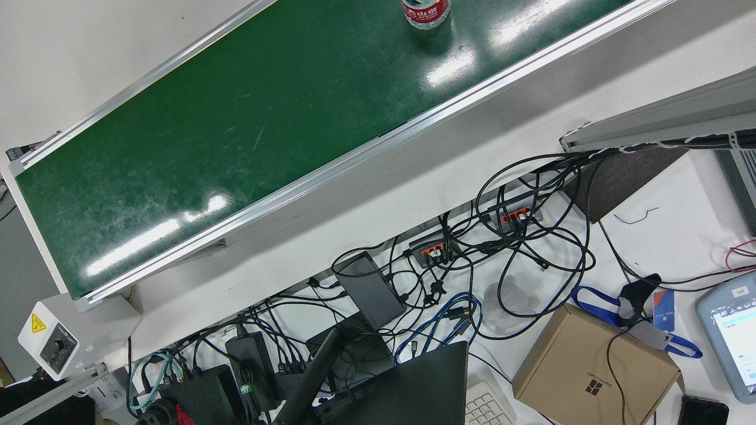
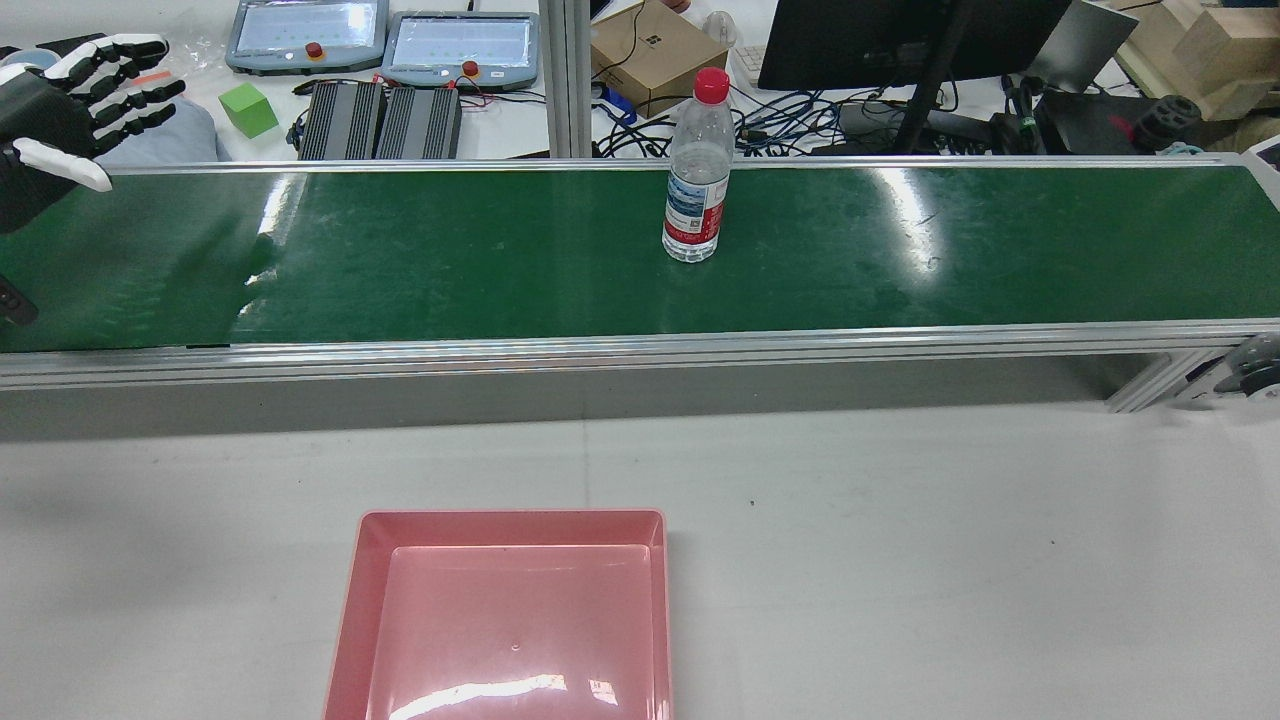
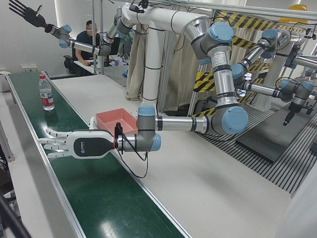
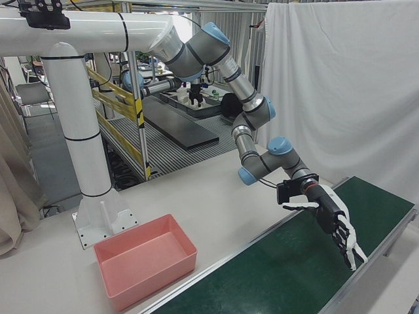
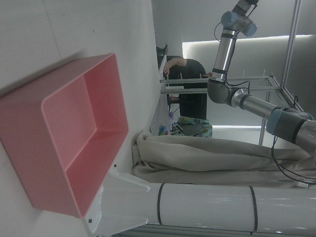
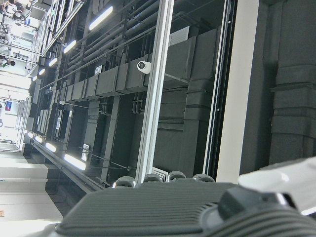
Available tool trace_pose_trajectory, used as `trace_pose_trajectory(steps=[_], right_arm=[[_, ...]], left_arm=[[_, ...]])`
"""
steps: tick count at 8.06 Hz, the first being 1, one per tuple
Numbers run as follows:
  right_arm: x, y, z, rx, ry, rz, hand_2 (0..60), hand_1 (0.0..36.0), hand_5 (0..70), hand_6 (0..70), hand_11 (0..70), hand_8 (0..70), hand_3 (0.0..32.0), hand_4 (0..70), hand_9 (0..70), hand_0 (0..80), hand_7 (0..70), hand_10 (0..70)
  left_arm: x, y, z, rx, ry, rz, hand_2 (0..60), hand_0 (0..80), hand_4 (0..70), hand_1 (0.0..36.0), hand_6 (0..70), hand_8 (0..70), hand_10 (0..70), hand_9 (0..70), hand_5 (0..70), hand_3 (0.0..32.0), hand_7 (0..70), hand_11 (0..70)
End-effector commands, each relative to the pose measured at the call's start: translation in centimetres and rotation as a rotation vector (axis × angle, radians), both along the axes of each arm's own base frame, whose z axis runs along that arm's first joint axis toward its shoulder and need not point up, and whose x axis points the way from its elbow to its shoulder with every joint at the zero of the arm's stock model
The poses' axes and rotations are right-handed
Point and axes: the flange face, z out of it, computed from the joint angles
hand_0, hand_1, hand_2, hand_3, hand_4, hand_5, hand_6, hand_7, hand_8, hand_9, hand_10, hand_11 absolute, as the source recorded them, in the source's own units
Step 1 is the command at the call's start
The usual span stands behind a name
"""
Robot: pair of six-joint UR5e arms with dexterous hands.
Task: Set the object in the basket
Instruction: 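Move the left hand forward over the conveyor toward the bottle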
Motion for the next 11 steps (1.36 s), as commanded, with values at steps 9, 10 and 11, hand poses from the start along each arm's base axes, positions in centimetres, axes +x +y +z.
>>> trace_pose_trajectory(steps=[9,10,11], right_arm=[[0.0,0.0,0.0,0.0,0.0,0.0,0.0,0.0,0.0,0.0,0.0,0.0,0.0,0.0,0.0,0.0,0.0,0.0],[0.0,0.0,0.0,0.0,0.0,0.0,0.0,0.0,0.0,0.0,0.0,0.0,0.0,0.0,0.0,0.0,0.0,0.0],[0.0,0.0,0.0,0.0,0.0,0.0,0.0,0.0,0.0,0.0,0.0,0.0,0.0,0.0,0.0,0.0,0.0,0.0]], left_arm=[[6.7,-1.8,-6.6,0.037,0.092,-0.078,0.0,56.0,1.6,6.1,5.1,11.3,7.1,11.5,26.9,11.6,3.6,11.8],[8.9,-1.2,-6.2,0.03,0.082,-0.052,0.0,55.3,2.3,6.0,5.3,11.2,6.9,11.5,27.0,11.4,3.6,11.4],[9.9,-1.4,-5.7,0.026,0.043,-0.054,0.0,55.1,4.5,6.3,6.0,12.4,7.0,12.9,27.3,9.6,4.1,11.5]])
